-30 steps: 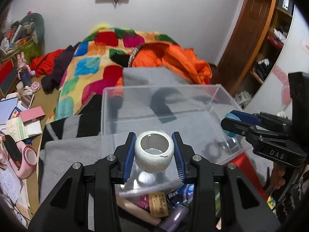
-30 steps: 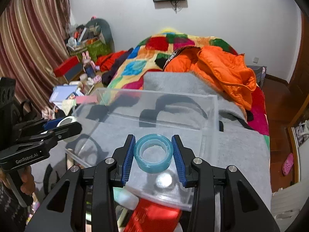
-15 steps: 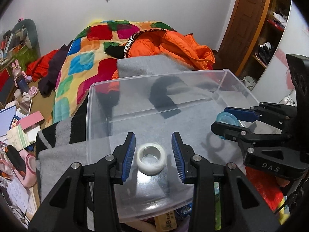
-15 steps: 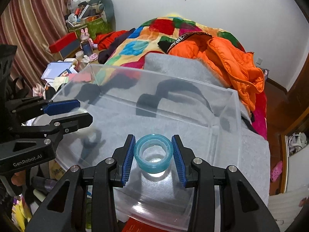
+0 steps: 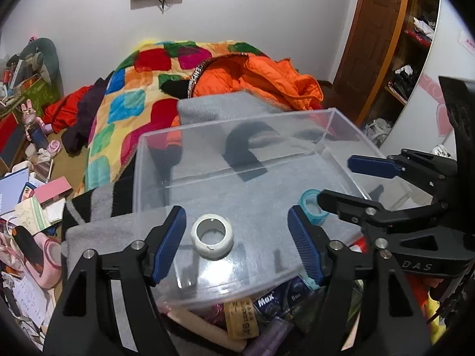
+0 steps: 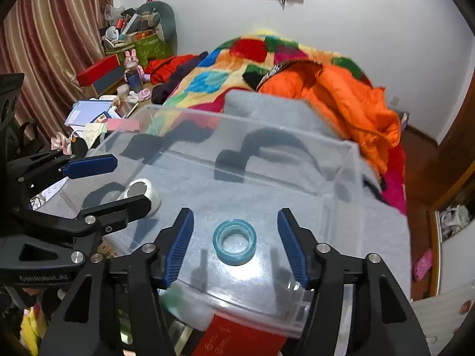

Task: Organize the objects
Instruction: 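Carry both tape rolls over the clear box and open both tools, then grasp the purple spray bottle with left tool while right tool grasps red packet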

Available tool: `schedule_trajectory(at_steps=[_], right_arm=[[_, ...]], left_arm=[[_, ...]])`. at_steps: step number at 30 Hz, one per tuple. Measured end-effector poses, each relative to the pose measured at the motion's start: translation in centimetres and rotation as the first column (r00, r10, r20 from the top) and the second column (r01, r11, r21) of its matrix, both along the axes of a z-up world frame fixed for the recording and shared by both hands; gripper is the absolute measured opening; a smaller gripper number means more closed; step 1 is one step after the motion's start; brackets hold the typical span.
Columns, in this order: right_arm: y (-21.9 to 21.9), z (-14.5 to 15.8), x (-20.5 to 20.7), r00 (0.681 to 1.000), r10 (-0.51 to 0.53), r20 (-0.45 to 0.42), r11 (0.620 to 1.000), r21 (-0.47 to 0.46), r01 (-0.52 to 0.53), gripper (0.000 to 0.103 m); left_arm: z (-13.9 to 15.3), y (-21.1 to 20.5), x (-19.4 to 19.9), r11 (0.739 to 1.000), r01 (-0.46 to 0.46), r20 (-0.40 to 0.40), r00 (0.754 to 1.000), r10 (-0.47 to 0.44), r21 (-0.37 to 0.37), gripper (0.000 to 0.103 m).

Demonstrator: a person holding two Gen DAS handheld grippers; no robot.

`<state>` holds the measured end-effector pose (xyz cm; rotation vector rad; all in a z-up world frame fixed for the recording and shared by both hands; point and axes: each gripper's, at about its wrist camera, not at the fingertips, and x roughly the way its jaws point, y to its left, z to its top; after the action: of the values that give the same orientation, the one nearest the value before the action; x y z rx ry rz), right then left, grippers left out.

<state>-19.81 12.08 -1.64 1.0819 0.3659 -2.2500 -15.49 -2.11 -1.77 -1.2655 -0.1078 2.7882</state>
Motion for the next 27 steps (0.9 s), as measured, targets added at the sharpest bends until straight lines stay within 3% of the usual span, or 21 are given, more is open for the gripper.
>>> schedule_trajectory(at_steps=[2, 7, 10, 14, 20, 27], right_arm=[[0.7, 0.8, 0.7, 1.000, -0.006, -0.016, 1.000, -0.016, 0.006, 0.067], [2.8, 2.4, 2.2, 0.998, -0.038, -0.056, 0.998, -0.052, 0.035, 0.071], [4.2, 2.9, 3.4, 0.995, -0.067, -0.077, 0.996, -0.070, 0.062, 0.079], [5.5, 2.7, 5.0, 0.992, -0.091, -0.089, 0.993, -0.077, 0.085, 0.080], [6.6, 0.7, 6.8, 0.993, -0.106, -0.048, 0.992, -0.075, 0.102, 0.081], [6.7, -2.2, 7.5, 0.995, -0.095, 0.037, 0.993, -0.068, 0.098, 0.081]], left_arm=[[0.6, -0.1, 0.8, 1.000, -0.010, -0.019, 1.000, 0.010, -0.010, 0.077], [2.1, -0.4, 3.5, 0.999, -0.032, -0.079, 0.996, 0.030, -0.031, 0.090], [2.4, -0.4, 5.3, 0.998, -0.044, -0.101, 0.994, 0.038, -0.053, 0.091], [2.2, -0.1, 7.2, 0.996, -0.047, -0.116, 0.993, 0.038, -0.076, 0.092], [0.9, 0.4, 9.6, 0.996, -0.027, -0.109, 0.994, 0.018, -0.090, 0.093], [-3.1, 0.8, 11.2, 0.988, 0.001, -0.041, 0.999, -0.008, -0.155, 0.093]])
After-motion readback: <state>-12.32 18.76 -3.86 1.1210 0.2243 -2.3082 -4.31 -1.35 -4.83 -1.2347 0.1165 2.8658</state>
